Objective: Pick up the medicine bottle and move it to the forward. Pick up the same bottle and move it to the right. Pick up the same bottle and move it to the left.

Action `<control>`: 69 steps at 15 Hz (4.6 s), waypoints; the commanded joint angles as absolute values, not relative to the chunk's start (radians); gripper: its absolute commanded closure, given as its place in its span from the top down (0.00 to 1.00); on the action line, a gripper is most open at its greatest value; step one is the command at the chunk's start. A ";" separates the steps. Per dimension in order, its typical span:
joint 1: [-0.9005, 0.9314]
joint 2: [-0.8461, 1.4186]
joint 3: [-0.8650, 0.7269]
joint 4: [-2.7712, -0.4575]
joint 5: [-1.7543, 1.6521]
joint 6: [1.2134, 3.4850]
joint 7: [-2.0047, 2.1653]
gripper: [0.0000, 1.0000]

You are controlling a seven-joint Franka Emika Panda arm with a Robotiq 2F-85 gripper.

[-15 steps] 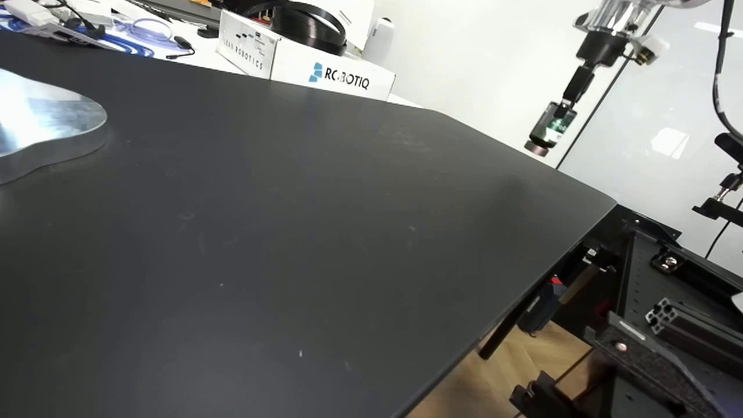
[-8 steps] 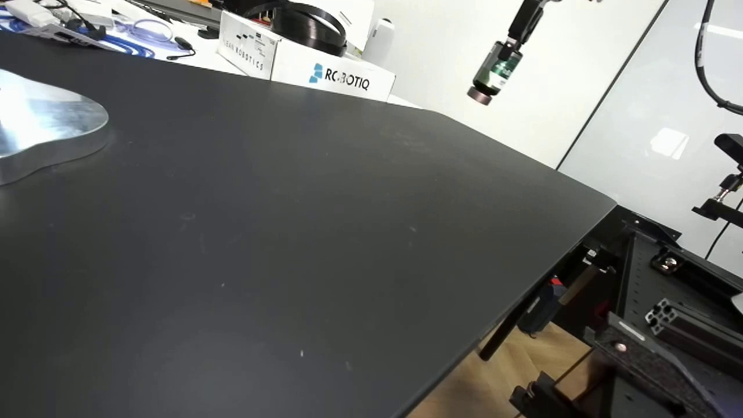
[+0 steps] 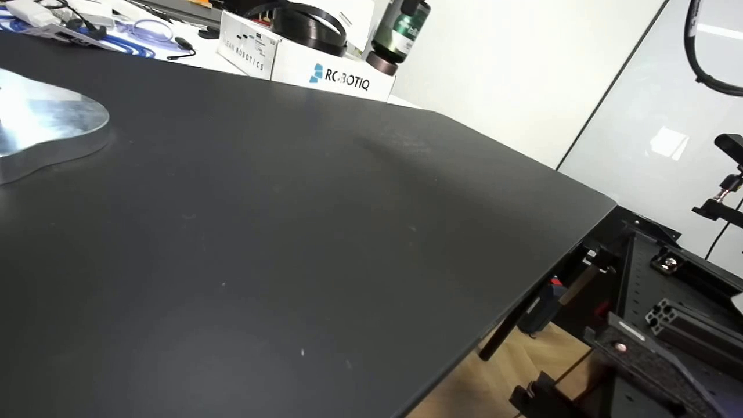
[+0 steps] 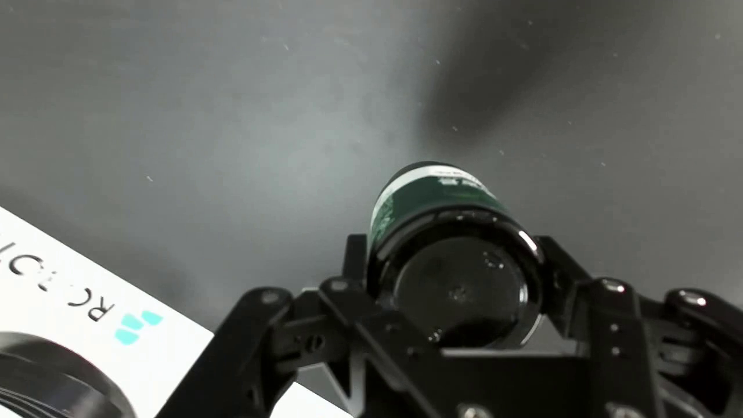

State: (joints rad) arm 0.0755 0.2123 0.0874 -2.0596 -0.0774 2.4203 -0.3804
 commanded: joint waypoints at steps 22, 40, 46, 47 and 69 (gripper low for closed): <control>0.477 0.787 0.208 -1.271 -0.304 2.084 -0.335 0.45; 0.624 0.984 0.206 -0.892 -0.288 1.910 -0.367 0.45; 0.630 1.026 0.207 -0.816 -0.236 1.863 -0.376 0.45; 0.631 1.032 0.206 -0.805 -0.229 1.851 -0.377 0.45; 0.631 1.027 0.201 -0.829 -0.220 1.817 -0.371 0.45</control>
State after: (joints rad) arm 0.6300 1.0295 0.2027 -0.8303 -0.2181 1.8185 -0.3741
